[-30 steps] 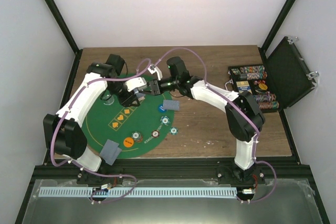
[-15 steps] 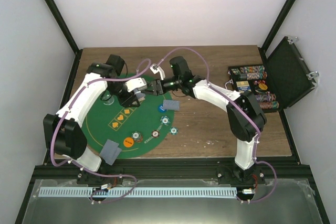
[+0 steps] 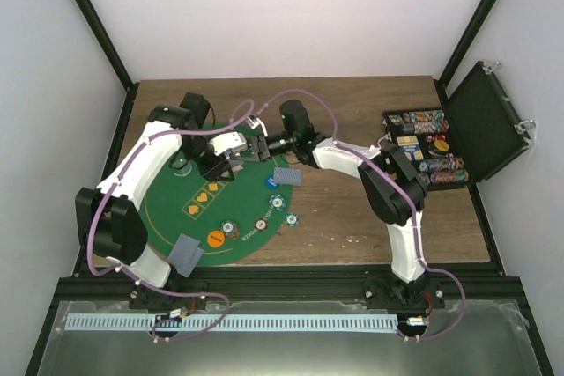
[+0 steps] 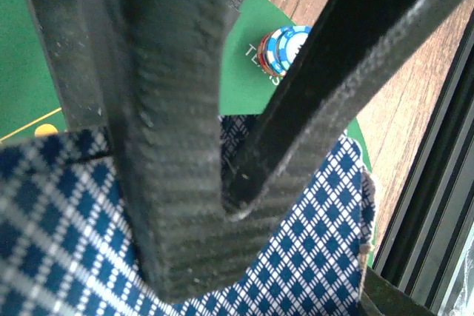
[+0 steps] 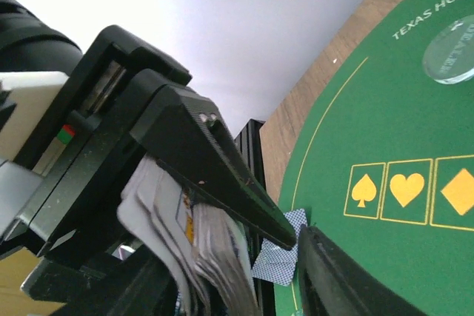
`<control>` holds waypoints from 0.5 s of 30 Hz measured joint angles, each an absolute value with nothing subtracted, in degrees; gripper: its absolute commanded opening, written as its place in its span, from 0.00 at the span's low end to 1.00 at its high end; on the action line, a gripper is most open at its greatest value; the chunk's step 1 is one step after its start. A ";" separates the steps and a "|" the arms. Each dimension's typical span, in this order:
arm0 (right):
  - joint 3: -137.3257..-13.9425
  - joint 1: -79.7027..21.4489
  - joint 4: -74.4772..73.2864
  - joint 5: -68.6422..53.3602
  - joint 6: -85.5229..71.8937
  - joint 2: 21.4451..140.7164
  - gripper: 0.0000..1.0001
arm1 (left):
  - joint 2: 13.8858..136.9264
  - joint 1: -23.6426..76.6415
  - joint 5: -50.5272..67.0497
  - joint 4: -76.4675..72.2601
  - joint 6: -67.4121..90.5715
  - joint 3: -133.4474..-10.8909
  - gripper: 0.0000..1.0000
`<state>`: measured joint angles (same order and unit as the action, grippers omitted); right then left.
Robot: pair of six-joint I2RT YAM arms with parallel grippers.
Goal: Distribute texas hold em gaming equipment
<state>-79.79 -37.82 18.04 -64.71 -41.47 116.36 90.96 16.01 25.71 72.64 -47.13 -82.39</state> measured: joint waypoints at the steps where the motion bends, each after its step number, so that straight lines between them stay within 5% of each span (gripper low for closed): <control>1: -79.90 -38.00 18.63 -65.06 -42.02 116.64 0.39 | 91.09 16.03 25.71 72.64 -47.16 -82.39 0.48; 9: -80.73 -38.72 21.17 -67.33 -43.88 117.71 0.01 | 91.42 15.90 25.45 73.19 -47.11 -82.39 0.55; 15: -80.86 -38.72 20.84 -67.20 -43.72 117.84 0.01 | 91.42 16.14 24.03 71.66 -47.20 -81.56 0.74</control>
<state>-80.86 -38.72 20.84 -67.20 -43.72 117.84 91.42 16.14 24.03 71.66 -47.20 -81.56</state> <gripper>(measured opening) 0.110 0.693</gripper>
